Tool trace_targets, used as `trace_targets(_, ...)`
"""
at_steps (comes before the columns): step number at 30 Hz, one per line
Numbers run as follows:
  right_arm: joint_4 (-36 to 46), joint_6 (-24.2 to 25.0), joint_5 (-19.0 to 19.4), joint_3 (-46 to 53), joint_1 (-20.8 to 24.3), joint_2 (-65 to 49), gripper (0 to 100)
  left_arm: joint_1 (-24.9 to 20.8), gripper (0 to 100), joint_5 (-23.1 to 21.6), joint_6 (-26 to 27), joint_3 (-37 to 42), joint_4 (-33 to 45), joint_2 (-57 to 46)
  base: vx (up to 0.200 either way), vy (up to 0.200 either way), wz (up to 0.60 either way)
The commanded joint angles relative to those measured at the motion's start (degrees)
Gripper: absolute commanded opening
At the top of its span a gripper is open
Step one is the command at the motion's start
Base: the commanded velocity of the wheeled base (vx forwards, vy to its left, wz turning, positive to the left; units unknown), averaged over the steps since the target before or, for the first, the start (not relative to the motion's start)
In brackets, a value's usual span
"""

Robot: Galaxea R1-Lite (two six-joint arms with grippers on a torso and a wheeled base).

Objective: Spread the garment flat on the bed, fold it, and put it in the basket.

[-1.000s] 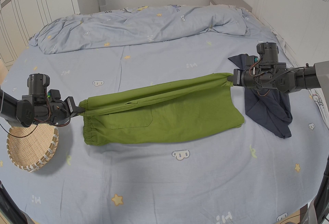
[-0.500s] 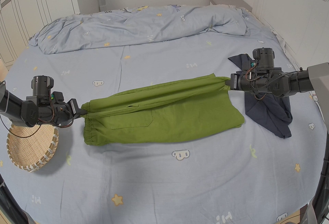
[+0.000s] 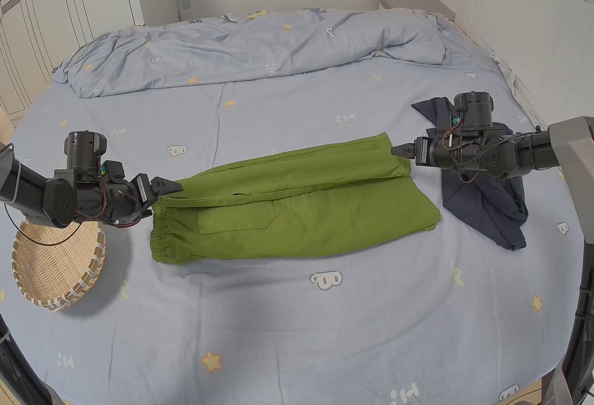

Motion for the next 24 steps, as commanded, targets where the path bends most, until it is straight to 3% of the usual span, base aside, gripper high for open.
trace_targets(1,0.0,0.2,0.3,0.2,-0.2,0.2,100,-1.3,100,-0.2,-1.4,0.7,-0.1,-3.1,0.000,0.000,0.00)
trace_targets(10,0.1,0.5,0.3,1.4,-1.0,-0.2,100,-4.2,100,-0.4,-3.1,-0.6,-0.1,-1.4,0.000,0.000,0.00)
trace_targets(17,0.1,2.5,0.3,1.8,-1.6,-1.6,100,-5.0,100,0.0,-8.3,-13.6,-0.1,7.6,0.000,0.000,0.00)
trace_targets(24,0.0,4.4,0.4,3.5,-2.4,-5.2,100,-2.2,100,0.5,-12.6,-24.8,-0.1,15.1,0.000,0.000,0.00)
